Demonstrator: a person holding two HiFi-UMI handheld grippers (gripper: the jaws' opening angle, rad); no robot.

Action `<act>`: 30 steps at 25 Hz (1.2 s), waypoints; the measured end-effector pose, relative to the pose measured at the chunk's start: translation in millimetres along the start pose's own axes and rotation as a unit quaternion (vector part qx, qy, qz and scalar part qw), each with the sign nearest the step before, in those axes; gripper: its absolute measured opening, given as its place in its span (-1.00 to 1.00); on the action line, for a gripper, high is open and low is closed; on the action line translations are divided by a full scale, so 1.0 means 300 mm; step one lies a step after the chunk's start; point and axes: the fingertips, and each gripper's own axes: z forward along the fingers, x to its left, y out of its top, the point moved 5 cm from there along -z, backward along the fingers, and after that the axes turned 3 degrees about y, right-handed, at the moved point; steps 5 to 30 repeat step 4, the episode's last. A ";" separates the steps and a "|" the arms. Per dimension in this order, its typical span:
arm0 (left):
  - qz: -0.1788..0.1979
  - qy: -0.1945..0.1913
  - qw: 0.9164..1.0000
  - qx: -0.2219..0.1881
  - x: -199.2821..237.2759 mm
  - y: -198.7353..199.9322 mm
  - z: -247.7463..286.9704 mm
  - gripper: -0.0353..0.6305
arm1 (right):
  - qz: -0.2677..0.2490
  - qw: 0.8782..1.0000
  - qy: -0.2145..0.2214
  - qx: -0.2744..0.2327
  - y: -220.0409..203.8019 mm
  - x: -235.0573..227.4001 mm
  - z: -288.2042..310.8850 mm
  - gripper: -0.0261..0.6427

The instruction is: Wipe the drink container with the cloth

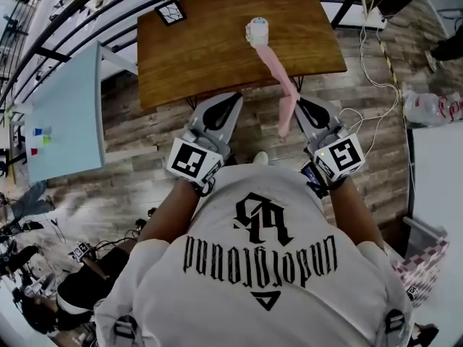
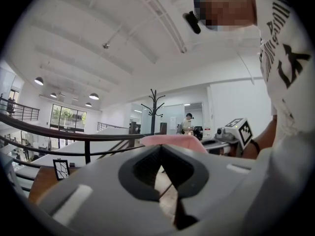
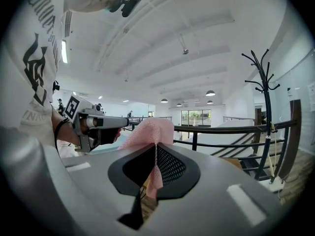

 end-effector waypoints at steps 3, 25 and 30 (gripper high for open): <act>-0.001 0.003 1.000 0.002 -0.004 -0.002 -0.005 -0.75 | 0.000 1.000 0.003 -0.002 0.005 0.006 -0.004 -0.89; -0.002 0.004 1.000 0.002 -0.004 -0.002 -0.007 -0.75 | -0.001 1.000 0.004 -0.002 0.007 0.008 -0.005 -0.89; -0.002 0.004 1.000 0.002 -0.004 -0.002 -0.007 -0.75 | -0.001 1.000 0.004 -0.002 0.007 0.008 -0.005 -0.89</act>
